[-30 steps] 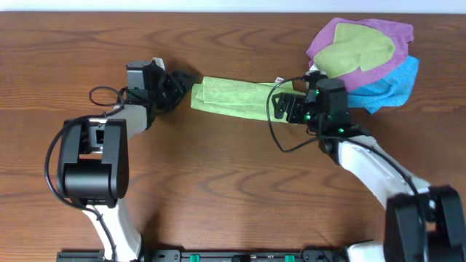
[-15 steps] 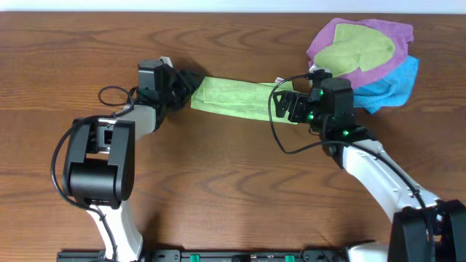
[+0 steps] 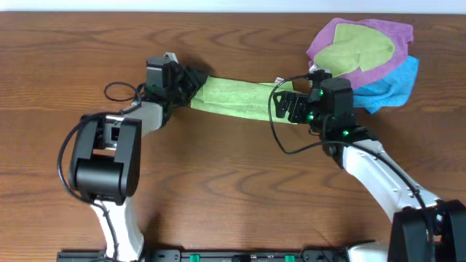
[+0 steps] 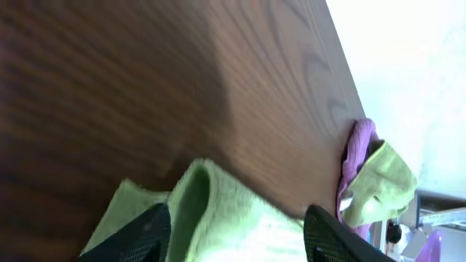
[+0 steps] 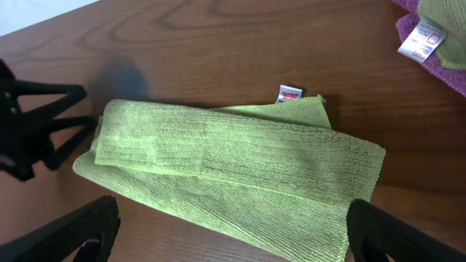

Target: Fold the cloth

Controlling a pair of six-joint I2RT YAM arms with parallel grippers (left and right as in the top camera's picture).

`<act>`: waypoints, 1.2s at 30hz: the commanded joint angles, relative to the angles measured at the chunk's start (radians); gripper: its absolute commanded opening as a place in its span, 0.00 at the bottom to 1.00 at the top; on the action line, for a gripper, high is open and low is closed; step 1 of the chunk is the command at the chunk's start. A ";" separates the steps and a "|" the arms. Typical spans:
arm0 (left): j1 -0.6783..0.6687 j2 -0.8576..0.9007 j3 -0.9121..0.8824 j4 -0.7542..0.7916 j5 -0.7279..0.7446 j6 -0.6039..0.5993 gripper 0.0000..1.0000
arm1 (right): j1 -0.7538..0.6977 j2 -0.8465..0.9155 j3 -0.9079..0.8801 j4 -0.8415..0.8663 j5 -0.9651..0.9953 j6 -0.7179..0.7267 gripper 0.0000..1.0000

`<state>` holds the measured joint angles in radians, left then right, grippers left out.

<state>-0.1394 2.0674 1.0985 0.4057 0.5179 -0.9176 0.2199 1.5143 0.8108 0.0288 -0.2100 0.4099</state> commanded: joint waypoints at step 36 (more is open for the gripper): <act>0.001 0.095 0.090 0.013 0.137 -0.048 0.28 | 0.004 -0.011 0.012 -0.050 -0.007 0.011 0.99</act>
<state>-0.1394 2.1475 1.1679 0.4171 0.6476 -0.9688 0.2199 1.5143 0.8108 -0.0177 -0.2100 0.4099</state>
